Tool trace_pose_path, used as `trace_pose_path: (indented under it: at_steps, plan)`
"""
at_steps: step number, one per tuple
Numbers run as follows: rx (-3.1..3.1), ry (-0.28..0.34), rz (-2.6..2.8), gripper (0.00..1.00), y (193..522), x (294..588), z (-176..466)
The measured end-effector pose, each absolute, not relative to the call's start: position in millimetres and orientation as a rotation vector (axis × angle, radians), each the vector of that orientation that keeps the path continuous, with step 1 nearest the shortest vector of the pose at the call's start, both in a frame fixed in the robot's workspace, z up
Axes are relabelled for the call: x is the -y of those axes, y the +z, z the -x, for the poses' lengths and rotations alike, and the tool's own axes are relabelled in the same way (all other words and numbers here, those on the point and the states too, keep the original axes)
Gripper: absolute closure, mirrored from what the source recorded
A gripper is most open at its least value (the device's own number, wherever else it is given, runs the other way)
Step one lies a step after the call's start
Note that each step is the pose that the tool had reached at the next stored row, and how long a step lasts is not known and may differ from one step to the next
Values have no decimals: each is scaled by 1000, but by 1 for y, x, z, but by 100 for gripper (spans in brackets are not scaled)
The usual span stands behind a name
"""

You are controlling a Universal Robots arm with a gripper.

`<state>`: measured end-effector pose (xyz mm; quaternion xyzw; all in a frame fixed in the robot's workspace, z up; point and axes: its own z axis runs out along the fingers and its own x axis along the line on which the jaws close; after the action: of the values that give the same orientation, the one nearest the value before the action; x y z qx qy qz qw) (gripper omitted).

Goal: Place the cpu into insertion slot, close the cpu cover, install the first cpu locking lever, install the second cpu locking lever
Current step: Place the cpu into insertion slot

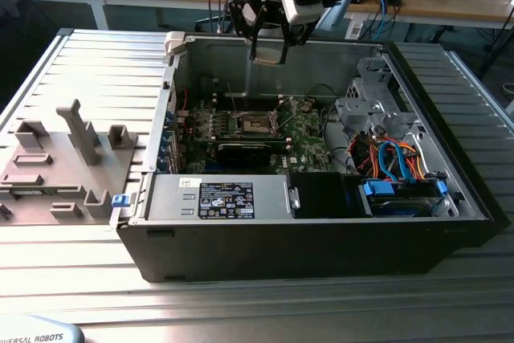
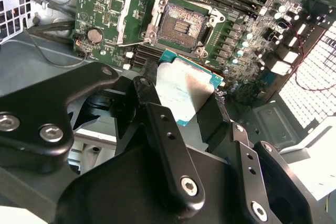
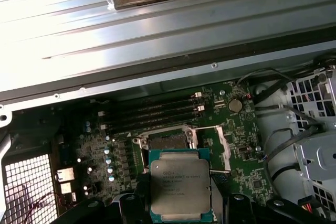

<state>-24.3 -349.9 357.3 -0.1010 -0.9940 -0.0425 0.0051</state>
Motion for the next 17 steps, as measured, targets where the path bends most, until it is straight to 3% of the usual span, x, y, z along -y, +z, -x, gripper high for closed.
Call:
trace_pose_path:
  at_steps: [17]
  plan:
    - [3110,-133,352,46,357,350,24]
